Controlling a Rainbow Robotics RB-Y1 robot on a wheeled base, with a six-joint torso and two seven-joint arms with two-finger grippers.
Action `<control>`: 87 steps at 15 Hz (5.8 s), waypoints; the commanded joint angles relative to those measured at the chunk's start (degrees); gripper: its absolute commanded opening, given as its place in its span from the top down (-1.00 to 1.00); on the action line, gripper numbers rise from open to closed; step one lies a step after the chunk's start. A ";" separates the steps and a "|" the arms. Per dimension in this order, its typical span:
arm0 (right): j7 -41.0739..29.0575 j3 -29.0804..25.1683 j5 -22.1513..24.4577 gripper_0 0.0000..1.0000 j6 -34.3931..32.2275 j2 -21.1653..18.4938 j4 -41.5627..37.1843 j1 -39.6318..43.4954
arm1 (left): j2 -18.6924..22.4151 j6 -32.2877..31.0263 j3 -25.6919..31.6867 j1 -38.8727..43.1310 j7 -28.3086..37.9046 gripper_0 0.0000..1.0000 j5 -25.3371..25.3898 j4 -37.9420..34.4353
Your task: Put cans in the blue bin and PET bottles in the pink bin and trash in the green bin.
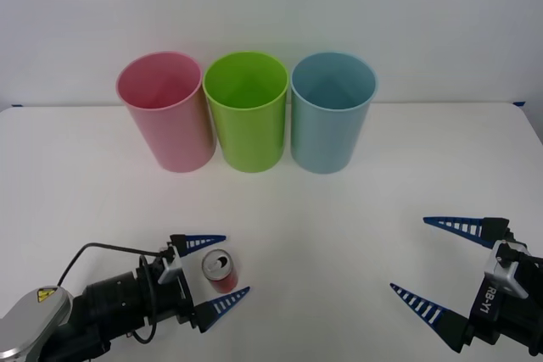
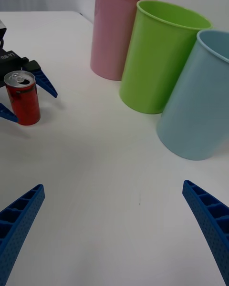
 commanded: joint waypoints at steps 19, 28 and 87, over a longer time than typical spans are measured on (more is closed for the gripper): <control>0.00 0.00 0.00 -1.00 0.00 0.00 0.00 0.00 | -0.53 -1.71 -0.35 -1.64 2.13 0.99 1.50 0.25; 0.00 0.00 0.00 -1.00 0.00 0.00 0.00 0.00 | -4.04 -4.70 4.92 3.28 3.63 0.99 0.27 -12.23; 0.00 0.00 0.00 -1.00 0.00 0.00 0.00 0.00 | -8.53 34.23 -11.25 -49.28 39.13 1.00 -19.07 5.18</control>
